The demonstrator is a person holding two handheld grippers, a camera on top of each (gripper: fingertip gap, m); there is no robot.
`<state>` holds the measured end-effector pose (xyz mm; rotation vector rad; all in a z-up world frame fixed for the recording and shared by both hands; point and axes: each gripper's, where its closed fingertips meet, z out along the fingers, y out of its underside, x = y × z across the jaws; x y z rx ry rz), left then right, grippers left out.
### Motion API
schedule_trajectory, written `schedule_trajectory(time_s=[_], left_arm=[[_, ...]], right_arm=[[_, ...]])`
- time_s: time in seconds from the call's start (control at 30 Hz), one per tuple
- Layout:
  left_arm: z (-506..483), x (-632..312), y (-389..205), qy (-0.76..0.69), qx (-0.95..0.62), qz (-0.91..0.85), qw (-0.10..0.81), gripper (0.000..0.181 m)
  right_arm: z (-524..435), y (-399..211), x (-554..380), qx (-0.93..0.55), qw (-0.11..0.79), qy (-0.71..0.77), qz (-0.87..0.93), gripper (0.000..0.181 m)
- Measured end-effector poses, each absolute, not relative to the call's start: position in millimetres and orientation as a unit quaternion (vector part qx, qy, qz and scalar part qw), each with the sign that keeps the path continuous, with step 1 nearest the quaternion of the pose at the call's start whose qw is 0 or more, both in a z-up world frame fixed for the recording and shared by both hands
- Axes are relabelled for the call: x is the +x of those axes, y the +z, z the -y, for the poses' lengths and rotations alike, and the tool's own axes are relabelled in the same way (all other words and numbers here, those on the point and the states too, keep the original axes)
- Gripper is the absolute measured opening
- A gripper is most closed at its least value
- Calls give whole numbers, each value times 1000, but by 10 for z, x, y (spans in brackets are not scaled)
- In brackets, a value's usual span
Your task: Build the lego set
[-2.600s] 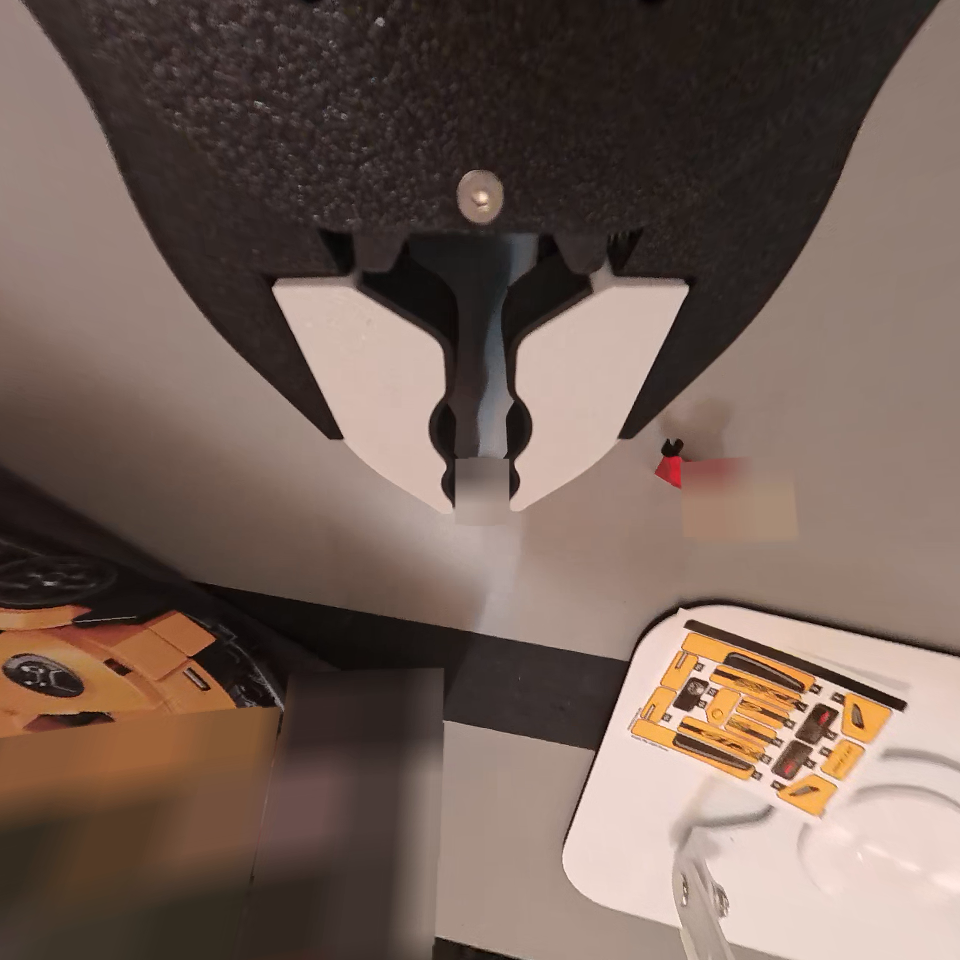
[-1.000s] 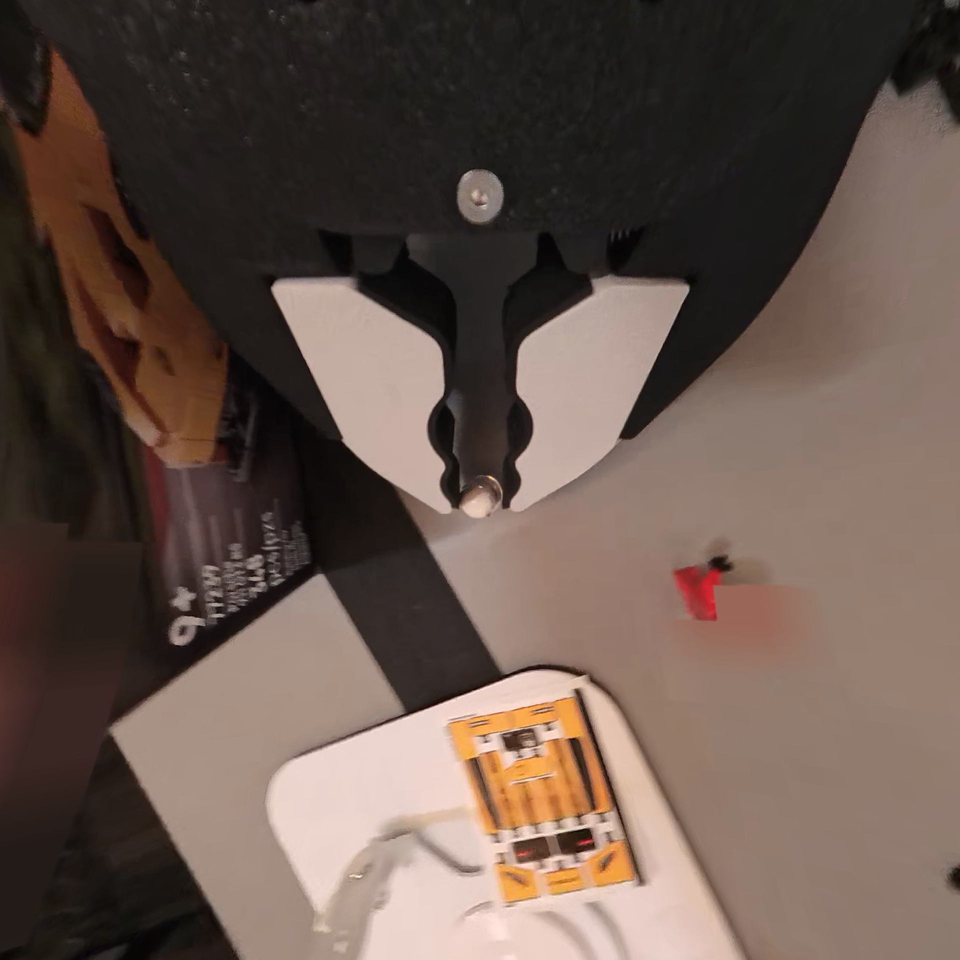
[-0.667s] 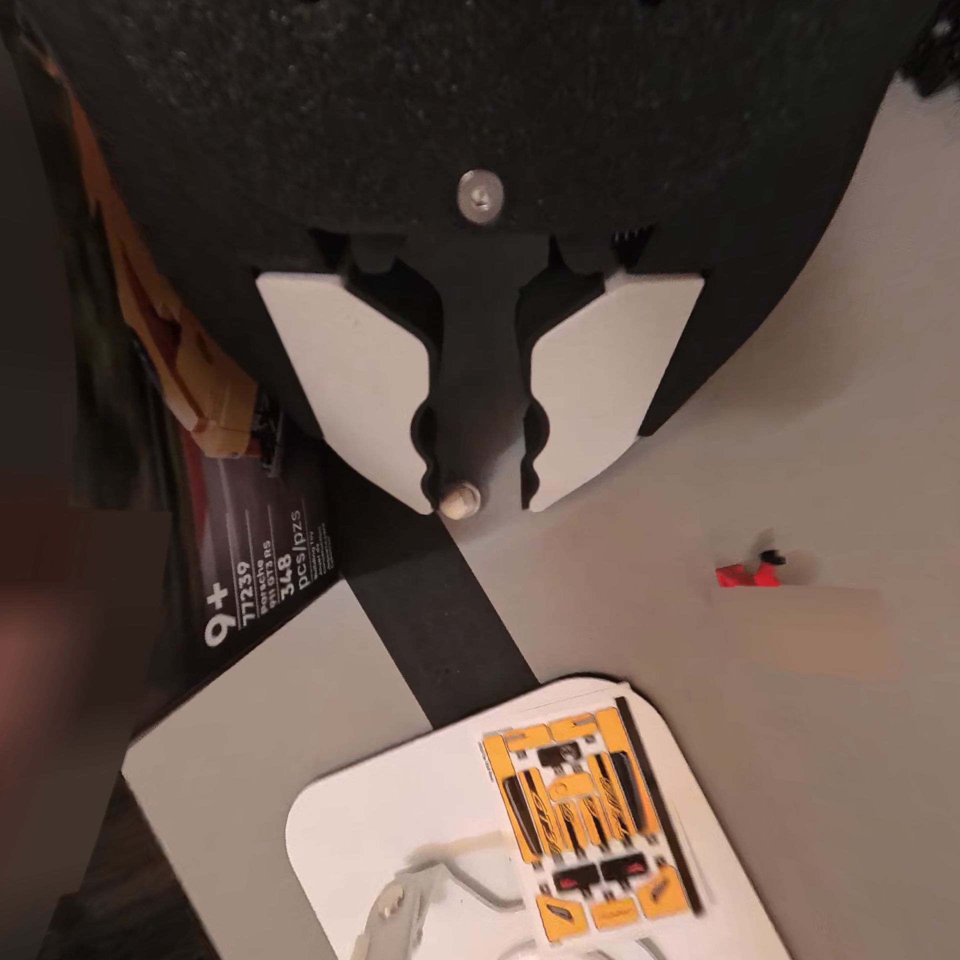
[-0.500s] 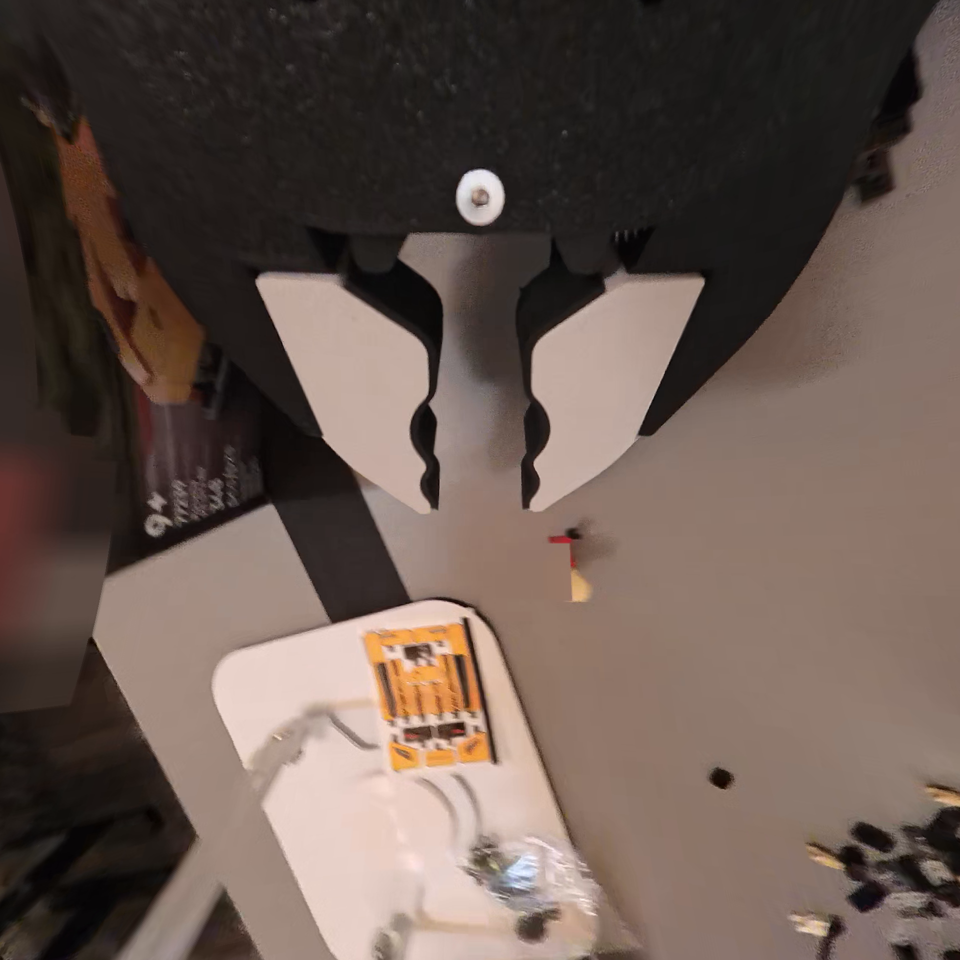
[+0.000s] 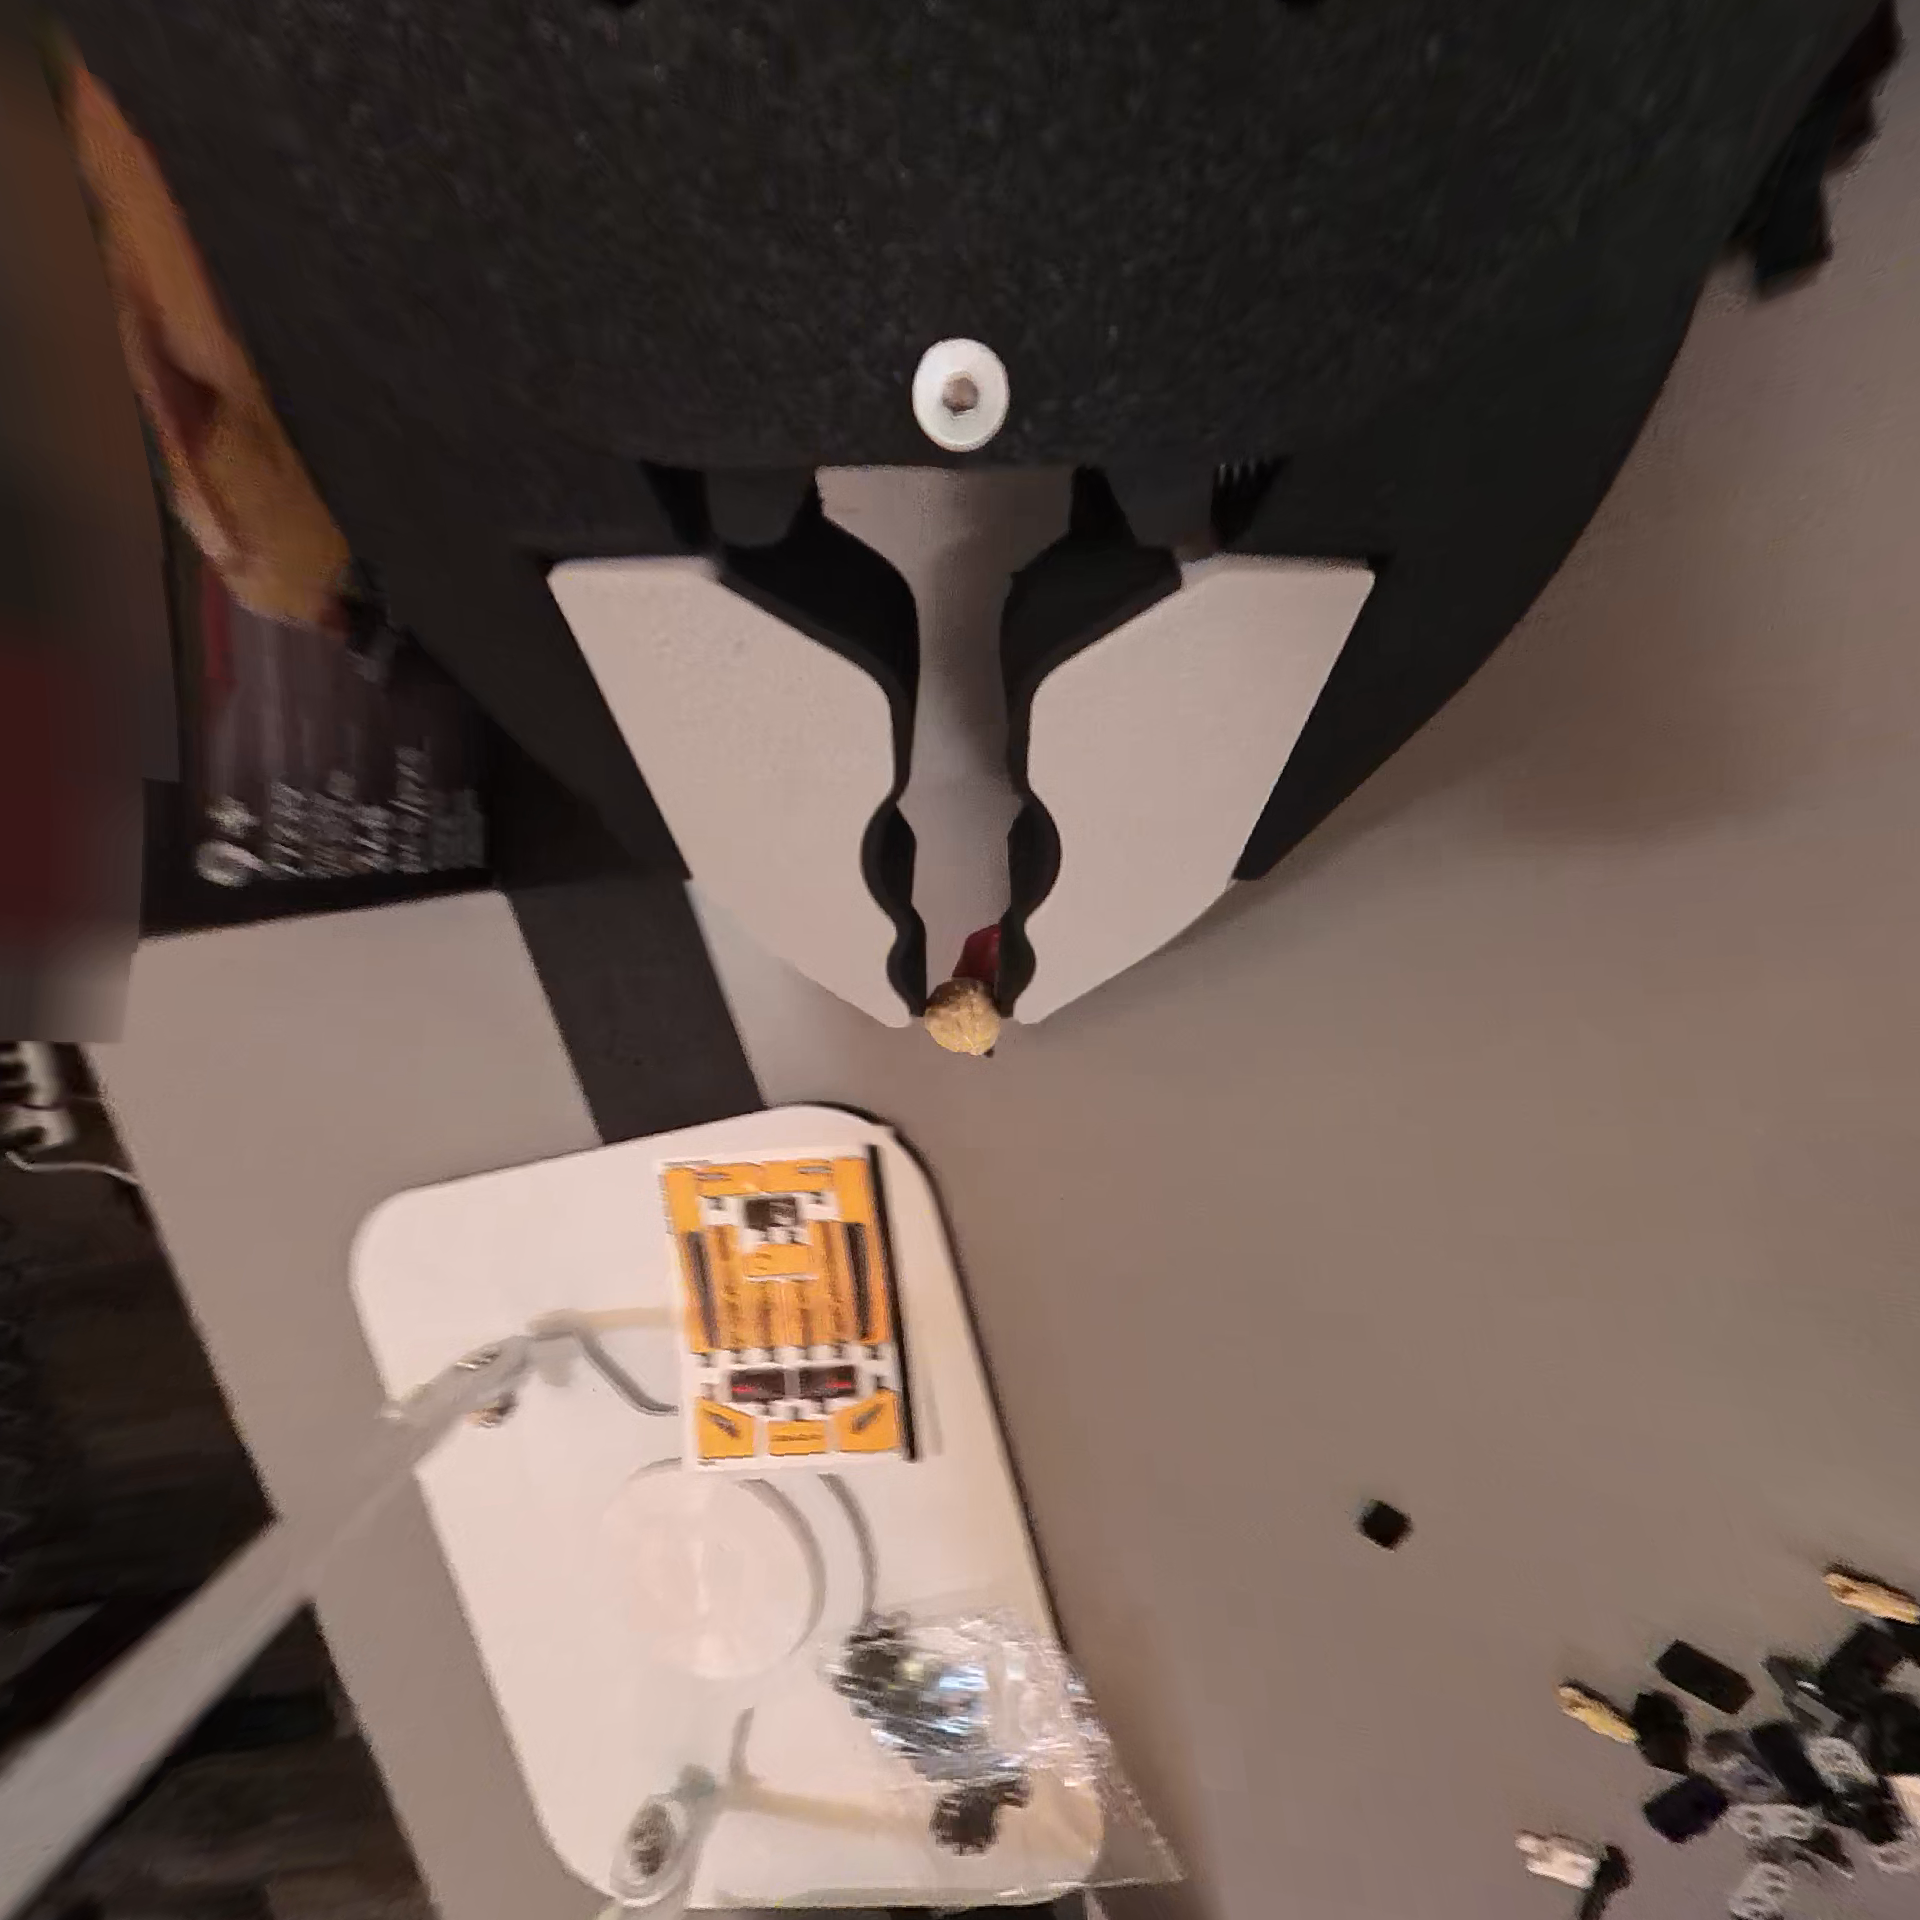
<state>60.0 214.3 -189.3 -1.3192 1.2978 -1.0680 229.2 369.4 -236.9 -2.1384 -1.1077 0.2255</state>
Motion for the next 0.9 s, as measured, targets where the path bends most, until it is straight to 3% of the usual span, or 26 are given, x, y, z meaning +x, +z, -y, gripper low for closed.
schedule_trajectory(time_s=[0.7,0.9], left_arm=[[-2276,539,-1771,-430,-542,-502,518,0],[-2336,520,-1769,-426,-553,-488,524,0]], right_arm=[[-4028,-2509,2716,-846,324,75,416,14],[-4034,-2508,2715,-847,332,79,408,22]])
